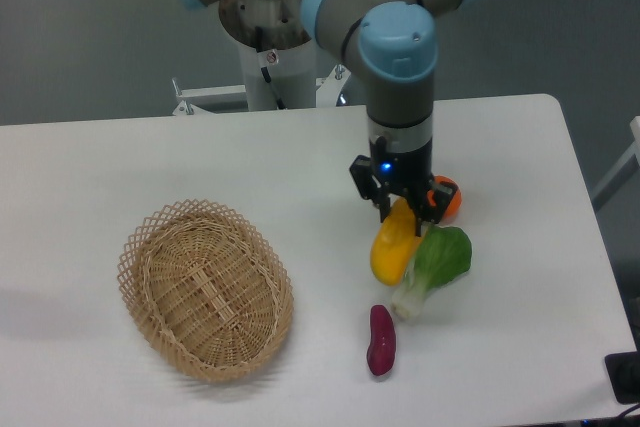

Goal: Pick up the mango from the basket
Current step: 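Hold the mango above the bok choy beside the orange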

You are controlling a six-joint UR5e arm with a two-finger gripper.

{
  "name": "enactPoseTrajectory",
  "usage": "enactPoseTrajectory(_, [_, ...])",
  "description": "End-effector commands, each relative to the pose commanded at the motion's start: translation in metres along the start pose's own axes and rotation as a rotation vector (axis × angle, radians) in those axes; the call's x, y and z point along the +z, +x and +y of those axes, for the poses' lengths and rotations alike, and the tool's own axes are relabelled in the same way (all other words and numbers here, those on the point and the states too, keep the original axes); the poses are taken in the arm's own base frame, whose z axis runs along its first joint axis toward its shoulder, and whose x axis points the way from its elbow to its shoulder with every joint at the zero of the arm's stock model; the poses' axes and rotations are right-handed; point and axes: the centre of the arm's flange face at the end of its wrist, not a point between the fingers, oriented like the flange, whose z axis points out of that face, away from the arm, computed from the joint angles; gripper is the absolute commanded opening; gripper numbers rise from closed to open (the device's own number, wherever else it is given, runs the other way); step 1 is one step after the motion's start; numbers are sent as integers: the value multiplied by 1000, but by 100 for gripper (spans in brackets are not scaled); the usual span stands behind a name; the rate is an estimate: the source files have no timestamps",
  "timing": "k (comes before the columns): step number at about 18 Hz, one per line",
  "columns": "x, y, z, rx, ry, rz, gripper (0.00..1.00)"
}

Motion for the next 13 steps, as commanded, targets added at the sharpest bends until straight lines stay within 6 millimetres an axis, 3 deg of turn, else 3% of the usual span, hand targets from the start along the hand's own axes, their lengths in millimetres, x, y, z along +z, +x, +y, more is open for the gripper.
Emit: enactPoseTrajectory(13, [-1, -7, 5, 14, -2, -4, 52])
